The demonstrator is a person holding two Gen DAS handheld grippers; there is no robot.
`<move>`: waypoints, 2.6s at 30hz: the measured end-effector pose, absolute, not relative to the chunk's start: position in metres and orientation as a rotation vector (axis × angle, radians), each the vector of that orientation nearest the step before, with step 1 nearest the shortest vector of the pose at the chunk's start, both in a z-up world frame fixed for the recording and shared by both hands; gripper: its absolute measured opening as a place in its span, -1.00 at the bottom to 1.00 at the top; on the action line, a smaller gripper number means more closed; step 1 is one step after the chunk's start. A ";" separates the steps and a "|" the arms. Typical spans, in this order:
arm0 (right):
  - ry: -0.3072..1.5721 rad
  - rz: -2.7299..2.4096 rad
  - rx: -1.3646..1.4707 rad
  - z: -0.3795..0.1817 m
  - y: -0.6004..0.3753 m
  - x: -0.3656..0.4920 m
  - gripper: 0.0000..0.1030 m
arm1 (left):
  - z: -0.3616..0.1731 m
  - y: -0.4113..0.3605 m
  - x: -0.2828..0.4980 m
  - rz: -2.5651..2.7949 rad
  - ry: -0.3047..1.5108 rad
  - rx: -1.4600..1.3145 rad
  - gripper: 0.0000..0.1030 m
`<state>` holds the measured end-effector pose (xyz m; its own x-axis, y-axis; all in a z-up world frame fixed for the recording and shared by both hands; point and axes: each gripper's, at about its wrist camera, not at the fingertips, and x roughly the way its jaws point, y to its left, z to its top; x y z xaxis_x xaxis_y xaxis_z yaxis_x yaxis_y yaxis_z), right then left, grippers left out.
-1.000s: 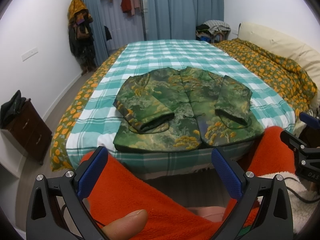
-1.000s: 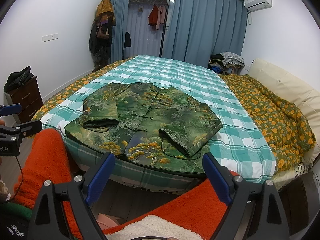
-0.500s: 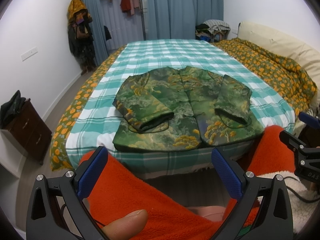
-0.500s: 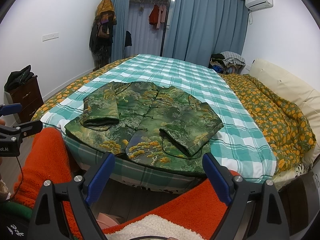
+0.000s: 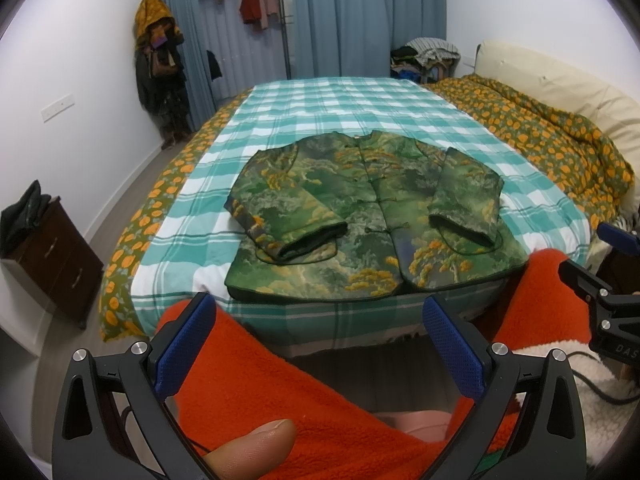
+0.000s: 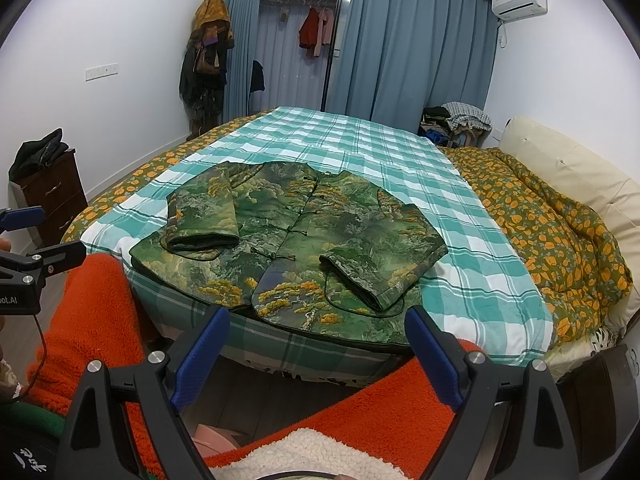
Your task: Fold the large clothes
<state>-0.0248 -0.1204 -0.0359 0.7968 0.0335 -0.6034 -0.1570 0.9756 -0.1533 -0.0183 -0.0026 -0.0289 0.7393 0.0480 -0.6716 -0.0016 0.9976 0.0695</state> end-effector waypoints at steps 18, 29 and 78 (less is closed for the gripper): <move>0.645 0.102 -0.202 -0.034 -0.121 -0.022 0.77 | -0.040 0.000 -0.019 0.031 0.757 0.068 0.99; 0.573 0.087 -0.251 -0.034 -0.125 -0.015 0.77 | -0.045 0.004 -0.008 0.056 0.783 0.096 0.99; 0.695 -0.322 -0.027 -0.070 -0.404 0.211 -0.80 | -0.150 0.024 0.187 -0.061 0.915 0.375 0.99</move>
<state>0.2106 -0.4038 -0.0699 0.7211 -0.3000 -0.6246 0.2823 0.9504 -0.1306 0.1872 0.0240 -0.1502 0.6129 0.1065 -0.7829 0.2094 0.9336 0.2909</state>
